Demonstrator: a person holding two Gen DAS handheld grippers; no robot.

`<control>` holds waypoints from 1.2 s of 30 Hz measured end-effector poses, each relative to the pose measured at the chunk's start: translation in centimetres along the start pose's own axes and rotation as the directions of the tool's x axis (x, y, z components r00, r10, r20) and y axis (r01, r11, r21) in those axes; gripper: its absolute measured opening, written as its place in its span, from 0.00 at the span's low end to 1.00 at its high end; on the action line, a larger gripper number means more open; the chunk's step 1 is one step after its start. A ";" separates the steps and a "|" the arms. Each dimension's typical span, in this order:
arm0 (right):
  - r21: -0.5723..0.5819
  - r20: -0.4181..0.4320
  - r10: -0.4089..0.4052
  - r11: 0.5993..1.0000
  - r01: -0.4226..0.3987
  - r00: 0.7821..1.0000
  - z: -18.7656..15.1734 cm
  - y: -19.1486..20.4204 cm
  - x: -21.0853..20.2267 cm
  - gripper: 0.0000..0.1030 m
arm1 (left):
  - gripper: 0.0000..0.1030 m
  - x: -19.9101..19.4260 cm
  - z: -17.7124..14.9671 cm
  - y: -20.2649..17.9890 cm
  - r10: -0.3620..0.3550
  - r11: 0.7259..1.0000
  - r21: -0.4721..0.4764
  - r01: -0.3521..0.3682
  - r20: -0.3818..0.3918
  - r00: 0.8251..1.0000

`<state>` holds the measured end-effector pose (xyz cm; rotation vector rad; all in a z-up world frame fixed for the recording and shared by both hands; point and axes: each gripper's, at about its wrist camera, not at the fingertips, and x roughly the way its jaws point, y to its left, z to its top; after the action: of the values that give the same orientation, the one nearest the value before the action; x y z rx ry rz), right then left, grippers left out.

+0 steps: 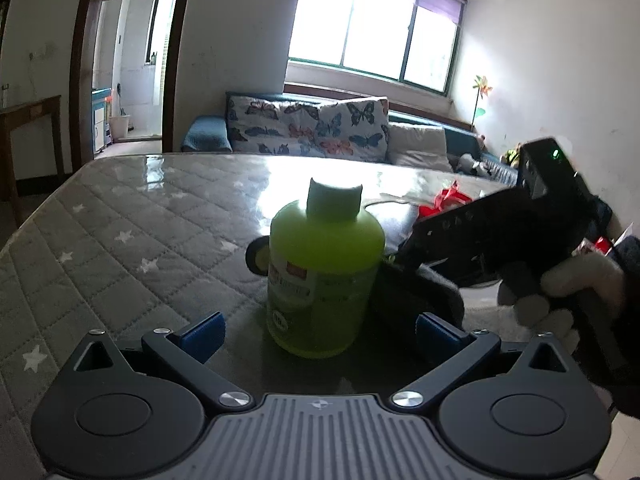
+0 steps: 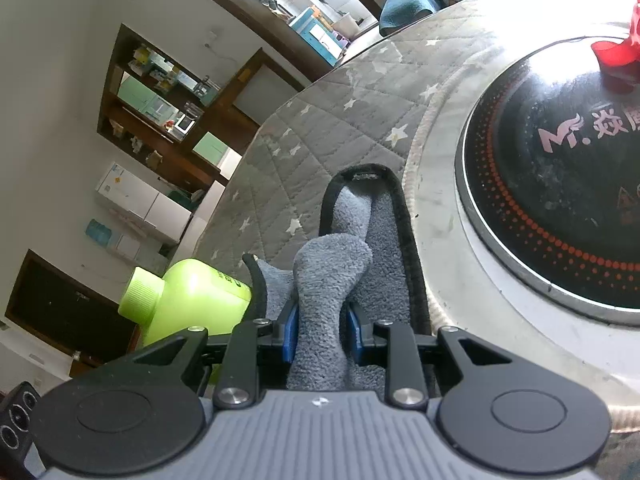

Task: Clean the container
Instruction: 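Wipe the bottle body with the right tool's cloth while the left tool holds it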

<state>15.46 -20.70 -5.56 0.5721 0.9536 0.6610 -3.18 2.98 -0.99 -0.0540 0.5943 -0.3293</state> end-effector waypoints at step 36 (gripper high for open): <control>0.030 0.020 0.012 0.999 -0.013 1.000 0.5 -0.7 2.3 0.21 | 1.00 8.5 1.1 1.7 -0.042 0.981 0.181 0.065 -0.126 0.991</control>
<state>17.07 -19.61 -7.08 0.6109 0.9436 0.6518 4.53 1.79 -4.96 0.1295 0.6819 -0.4412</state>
